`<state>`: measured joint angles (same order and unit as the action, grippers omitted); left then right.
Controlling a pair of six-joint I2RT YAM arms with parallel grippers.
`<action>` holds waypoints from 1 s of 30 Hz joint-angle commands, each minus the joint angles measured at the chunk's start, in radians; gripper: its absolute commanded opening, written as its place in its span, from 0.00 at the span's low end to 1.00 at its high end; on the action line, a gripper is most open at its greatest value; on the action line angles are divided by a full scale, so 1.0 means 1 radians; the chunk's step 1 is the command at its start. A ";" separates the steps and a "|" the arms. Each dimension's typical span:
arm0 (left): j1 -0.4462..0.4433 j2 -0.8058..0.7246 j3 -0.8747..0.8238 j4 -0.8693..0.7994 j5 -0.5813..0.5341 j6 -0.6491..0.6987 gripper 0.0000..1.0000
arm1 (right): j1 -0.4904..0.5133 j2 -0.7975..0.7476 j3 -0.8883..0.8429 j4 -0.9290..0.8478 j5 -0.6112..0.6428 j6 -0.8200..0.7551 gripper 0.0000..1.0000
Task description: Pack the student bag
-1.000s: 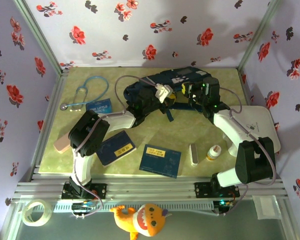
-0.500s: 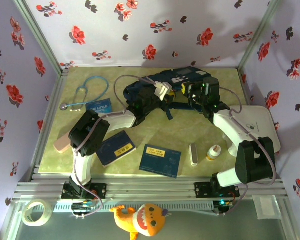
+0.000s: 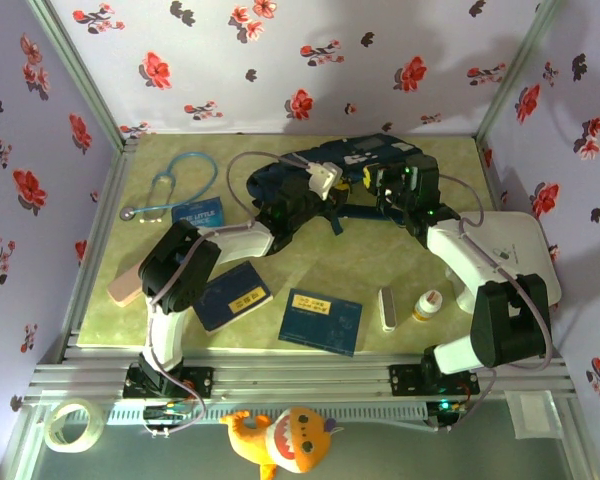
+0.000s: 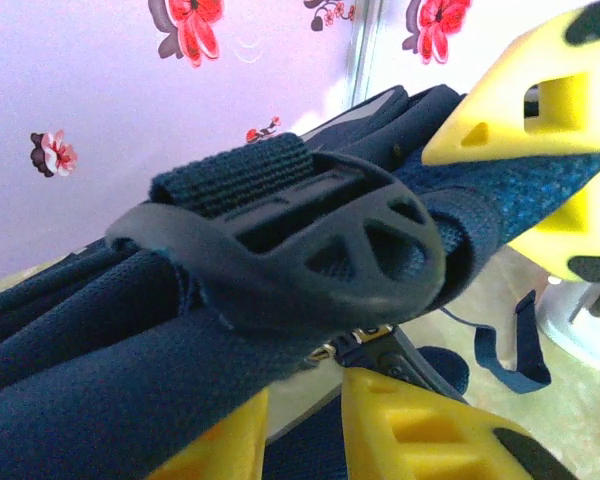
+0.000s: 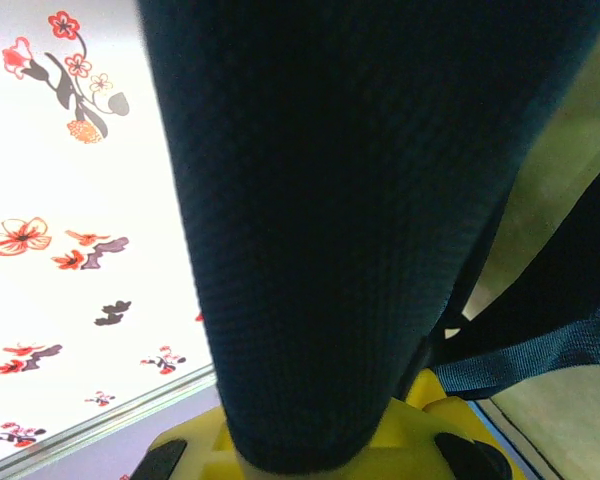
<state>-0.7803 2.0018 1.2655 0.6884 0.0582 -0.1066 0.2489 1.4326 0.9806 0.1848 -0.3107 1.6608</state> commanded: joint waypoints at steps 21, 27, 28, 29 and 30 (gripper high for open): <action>0.003 -0.046 -0.073 0.071 -0.156 0.029 0.00 | -0.013 0.015 0.033 0.076 -0.020 -0.033 0.05; 0.004 -0.110 -0.185 0.066 -0.155 0.003 0.00 | -0.040 0.023 0.051 0.034 0.016 -0.094 0.05; 0.002 -0.120 -0.209 0.066 -0.155 -0.007 0.00 | -0.042 0.027 0.052 0.029 0.020 -0.103 0.05; 0.003 -0.133 -0.236 0.066 -0.154 -0.018 0.00 | -0.045 0.032 0.052 0.026 0.023 -0.109 0.05; 0.002 -0.145 -0.261 0.065 -0.155 -0.035 0.00 | -0.045 0.039 0.052 0.026 0.023 -0.115 0.05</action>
<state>-0.7898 1.9133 1.0618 0.7341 -0.0498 -0.1059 0.2260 1.4685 0.9810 0.1509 -0.3153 1.5959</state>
